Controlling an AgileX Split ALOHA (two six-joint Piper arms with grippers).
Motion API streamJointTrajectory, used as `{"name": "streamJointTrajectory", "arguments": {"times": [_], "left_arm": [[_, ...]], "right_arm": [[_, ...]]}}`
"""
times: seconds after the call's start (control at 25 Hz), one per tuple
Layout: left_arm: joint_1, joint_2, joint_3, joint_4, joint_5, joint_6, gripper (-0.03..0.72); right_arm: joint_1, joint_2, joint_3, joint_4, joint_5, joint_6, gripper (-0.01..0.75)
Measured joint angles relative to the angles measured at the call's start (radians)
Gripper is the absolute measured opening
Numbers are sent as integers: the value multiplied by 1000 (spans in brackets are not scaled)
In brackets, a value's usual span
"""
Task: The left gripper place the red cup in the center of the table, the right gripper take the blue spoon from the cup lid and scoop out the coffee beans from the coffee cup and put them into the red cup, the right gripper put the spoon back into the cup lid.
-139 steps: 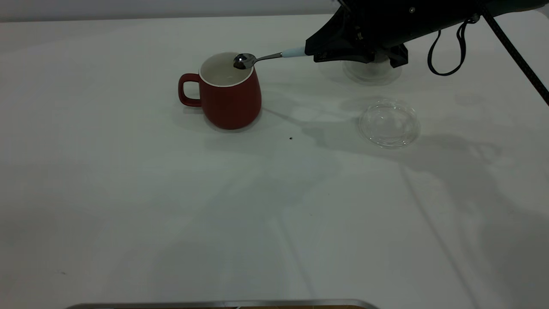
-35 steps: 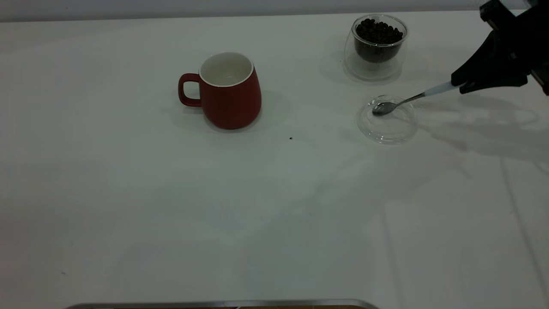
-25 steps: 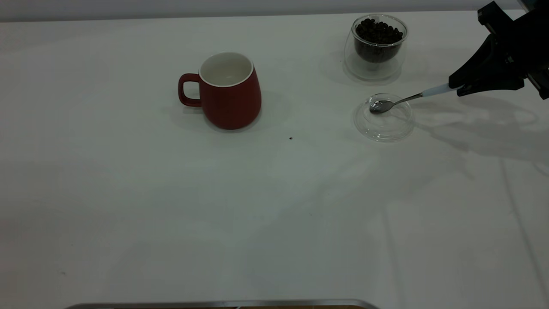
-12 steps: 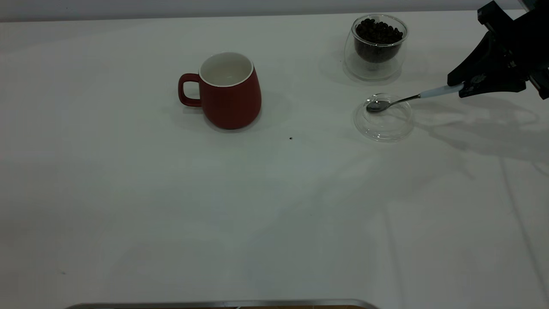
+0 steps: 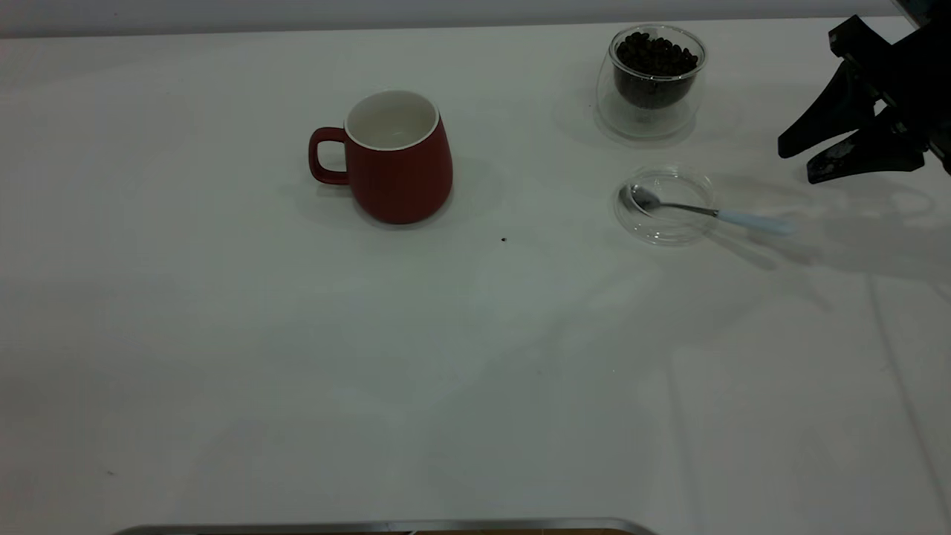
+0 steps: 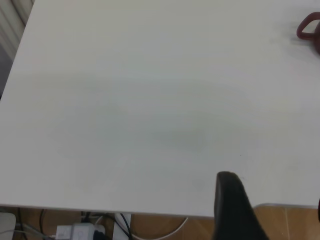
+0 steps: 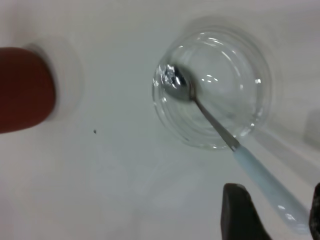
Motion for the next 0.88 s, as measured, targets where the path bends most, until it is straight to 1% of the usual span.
{"name": "streamJointTrajectory", "arguments": {"times": [0.16, 0.28, 0.52, 0.68, 0.88], "left_arm": [[0, 0, 0, 0, 0, 0, 466], [0, 0, 0, 0, 0, 0, 466], [0, 0, 0, 0, 0, 1, 466], [0, 0, 0, 0, 0, 2, 466], [0, 0, 0, 0, 0, 2, 466]], "right_arm": [[6, -71, 0, -87, -2, 2, 395], [29, -201, 0, -189, 0, 28, 397], [77, -517, 2, -411, 42, 185, 396], [80, -705, 2, -503, 160, 286, 396], [80, -908, 3, -624, 379, 414, 396]]}}
